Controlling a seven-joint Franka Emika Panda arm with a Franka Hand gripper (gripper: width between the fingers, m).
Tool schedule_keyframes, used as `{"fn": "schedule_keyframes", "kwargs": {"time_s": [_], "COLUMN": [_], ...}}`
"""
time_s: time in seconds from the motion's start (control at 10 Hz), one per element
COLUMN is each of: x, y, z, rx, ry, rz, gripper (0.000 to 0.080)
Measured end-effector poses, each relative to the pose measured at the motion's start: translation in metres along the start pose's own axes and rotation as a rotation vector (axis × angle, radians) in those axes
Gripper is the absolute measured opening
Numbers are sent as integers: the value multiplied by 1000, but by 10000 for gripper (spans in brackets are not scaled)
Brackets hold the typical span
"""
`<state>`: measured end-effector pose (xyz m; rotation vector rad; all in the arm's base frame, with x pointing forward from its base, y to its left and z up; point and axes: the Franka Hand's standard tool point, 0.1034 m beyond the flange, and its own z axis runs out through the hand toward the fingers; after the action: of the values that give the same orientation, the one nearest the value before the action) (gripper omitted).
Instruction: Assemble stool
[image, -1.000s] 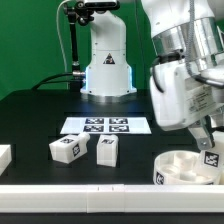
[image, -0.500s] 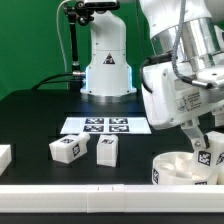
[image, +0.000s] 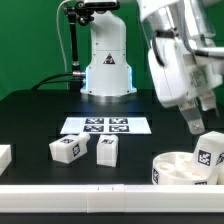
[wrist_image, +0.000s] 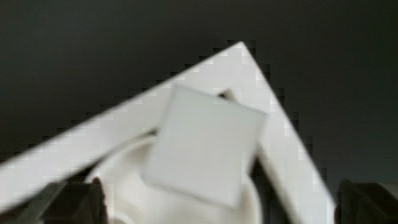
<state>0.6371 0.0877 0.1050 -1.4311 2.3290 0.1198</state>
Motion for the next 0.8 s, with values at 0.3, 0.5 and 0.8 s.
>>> {"fn": "schedule_keyframes", "kwargs": {"time_s": [0.3, 0.5, 0.8], "x": [18, 18, 18], "y": [-13, -12, -12], "z": [-5, -4, -3], "rx": [15, 14, 12], "ry": [9, 10, 10], "rz": [-155, -158, -158], "gripper": [649, 649, 649]}}
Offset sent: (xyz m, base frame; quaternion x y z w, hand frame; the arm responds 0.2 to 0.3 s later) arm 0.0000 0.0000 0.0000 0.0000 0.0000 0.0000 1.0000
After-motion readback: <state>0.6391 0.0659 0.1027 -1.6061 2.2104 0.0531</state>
